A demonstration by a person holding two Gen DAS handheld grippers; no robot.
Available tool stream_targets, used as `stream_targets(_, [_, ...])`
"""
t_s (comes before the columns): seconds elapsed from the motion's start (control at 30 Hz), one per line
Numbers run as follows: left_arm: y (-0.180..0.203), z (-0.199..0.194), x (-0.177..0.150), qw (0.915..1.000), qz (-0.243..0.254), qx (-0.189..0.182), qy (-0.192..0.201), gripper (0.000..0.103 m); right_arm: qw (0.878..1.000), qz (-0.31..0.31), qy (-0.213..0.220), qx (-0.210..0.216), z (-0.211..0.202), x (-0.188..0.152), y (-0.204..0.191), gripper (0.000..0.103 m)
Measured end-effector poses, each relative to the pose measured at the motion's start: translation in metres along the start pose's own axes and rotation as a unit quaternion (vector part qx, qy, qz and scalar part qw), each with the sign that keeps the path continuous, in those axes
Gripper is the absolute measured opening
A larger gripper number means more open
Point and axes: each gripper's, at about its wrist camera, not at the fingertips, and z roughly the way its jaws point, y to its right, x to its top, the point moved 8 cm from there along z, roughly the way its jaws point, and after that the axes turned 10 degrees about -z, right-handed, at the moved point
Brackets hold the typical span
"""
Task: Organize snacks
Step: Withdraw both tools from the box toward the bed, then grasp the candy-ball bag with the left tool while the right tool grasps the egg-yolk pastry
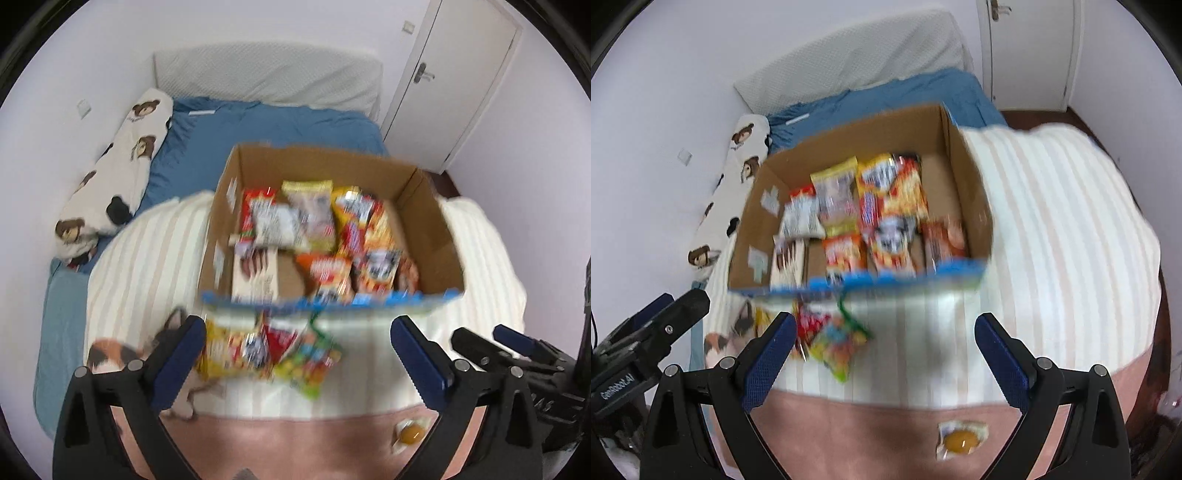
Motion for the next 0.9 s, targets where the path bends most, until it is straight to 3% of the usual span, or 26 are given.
stream_targets(0.2, [-0.018, 0.040, -0.077, 0.9968, 0.001, 0.023, -0.077, 0.102, 0.995, 0.069, -0.070, 0.018, 0.042, -0.097, 0.034, 0.099])
stream_targets(0.33, [-0.022, 0.062, -0.116, 0.9927, -0.006, 0.025, -0.117, 0.102, 0.980, 0.152, -0.117, 0.045, 0.079, -0.165, 0.060, 0.099])
stream_targets(0.47, [-0.023, 0.082, -0.139, 0.9896, -0.002, 0.039, -0.139, 0.102, 0.966, 0.210, -0.142, 0.057, 0.106, -0.204, 0.074, 0.097])
stream_targets(0.63, [-0.017, 0.098, -0.134, 0.9908, 0.030, 0.061, -0.117, 0.102, 0.968, 0.218, -0.114, 0.041, 0.124, -0.213, 0.077, 0.080])
stream_targets(0.73, [-0.008, 0.108, -0.122, 0.9906, 0.058, 0.073, -0.101, 0.102, 0.977, 0.189, -0.097, 0.012, 0.125, -0.208, 0.071, 0.055])
stream_targets(0.8, [0.000, 0.120, -0.113, 0.9888, 0.084, 0.079, -0.094, 0.102, 0.979, 0.178, -0.095, 0.014, 0.125, -0.203, 0.066, 0.048])
stream_targets(0.9, [0.013, 0.140, -0.102, 0.9830, 0.127, 0.092, -0.095, 0.102, 0.981, 0.167, -0.096, 0.014, 0.127, -0.196, 0.060, 0.047])
